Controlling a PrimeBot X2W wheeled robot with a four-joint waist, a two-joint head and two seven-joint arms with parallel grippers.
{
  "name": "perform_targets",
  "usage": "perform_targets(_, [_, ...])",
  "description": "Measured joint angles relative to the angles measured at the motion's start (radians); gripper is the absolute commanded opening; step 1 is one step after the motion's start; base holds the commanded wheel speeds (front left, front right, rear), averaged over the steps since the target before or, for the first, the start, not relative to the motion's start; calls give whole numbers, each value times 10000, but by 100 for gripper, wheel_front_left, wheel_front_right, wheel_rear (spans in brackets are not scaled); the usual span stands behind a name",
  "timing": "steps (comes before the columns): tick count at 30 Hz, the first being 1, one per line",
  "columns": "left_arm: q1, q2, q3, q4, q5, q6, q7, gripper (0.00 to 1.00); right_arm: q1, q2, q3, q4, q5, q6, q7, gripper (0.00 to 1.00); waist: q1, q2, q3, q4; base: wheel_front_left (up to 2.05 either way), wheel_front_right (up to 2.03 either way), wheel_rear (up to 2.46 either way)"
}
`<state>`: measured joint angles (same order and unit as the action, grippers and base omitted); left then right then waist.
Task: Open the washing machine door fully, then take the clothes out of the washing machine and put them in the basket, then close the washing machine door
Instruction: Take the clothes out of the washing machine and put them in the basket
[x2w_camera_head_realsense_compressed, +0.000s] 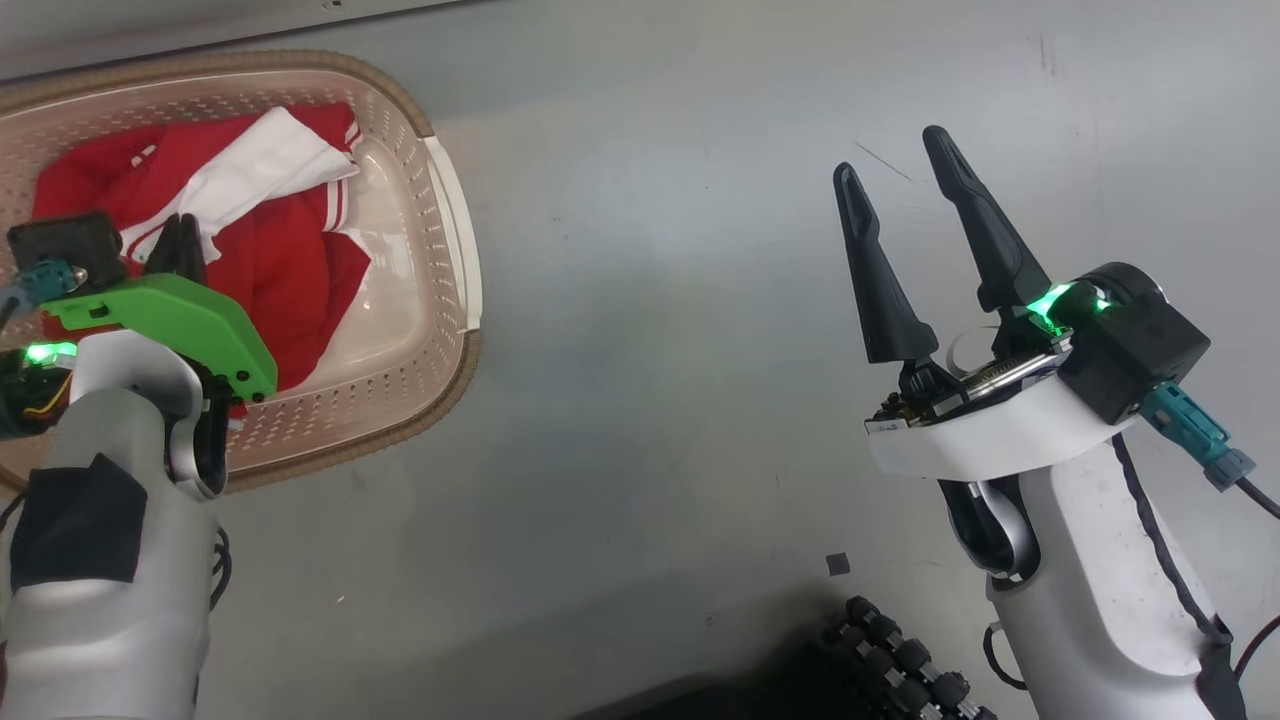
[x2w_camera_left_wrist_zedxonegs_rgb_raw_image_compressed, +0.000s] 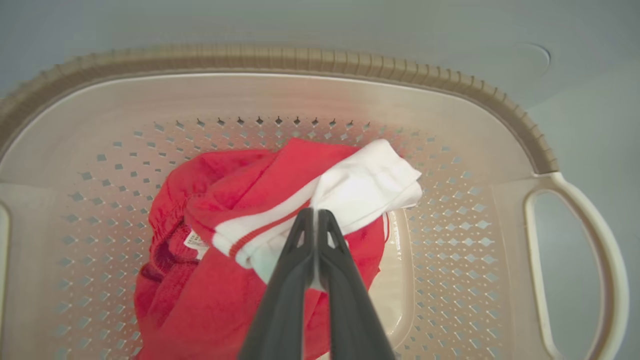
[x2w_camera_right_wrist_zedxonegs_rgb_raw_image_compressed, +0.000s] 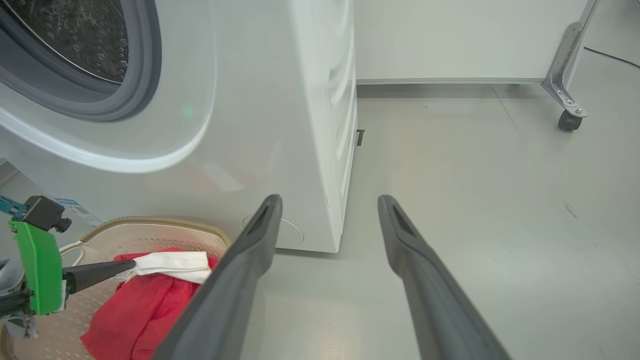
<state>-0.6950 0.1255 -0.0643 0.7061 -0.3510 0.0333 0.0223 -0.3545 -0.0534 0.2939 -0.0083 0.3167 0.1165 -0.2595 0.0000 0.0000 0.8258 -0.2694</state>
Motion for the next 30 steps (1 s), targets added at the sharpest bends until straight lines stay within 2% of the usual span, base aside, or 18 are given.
perform_targets(10, [-372, -115, 228, 947, -288, -130, -468, 0, -114, 17, -52, 196, 44, 0, 0, 100, 0, 0, 9, 49, 0, 0, 0])
perform_targets(12, [-386, -167, 318, 1083, -366, -130, -654, 38, -119, 19, -63, 236, 44, 0, 0, 100, 0, 0, -58, 80, 0, 0, 0])
perform_targets(13, [-400, -176, 336, 1174, -410, -134, -777, 52, -124, 21, -69, 268, 44, 0, 0, 100, 0, 0, -96, 95, 0, 0, 0])
perform_targets(14, [-407, -182, 345, 1250, -449, -186, -880, 100, -135, 21, -82, 291, 44, 0, 0, 100, 0, 0, -140, 110, 0, 0, 0])
perform_targets(23, [-428, -245, 297, 1463, -410, -410, -2230, 100, -286, 23, -150, 589, -23, 52, 0, 100, 0, 0, -729, 281, 0, 0, 0])
perform_targets(25, [-427, -249, 238, 1453, -328, -571, -2545, 100, -281, 21, -201, 685, -40, 52, 0, 100, 0, 0, -910, 324, 0, 0, 0])
perform_targets(30, [-402, -270, -8, 1229, -42, -738, -2715, 100, -249, 21, -330, 886, -171, 52, 0, 100, 0, 0, -1417, 442, 0, 0, 0])
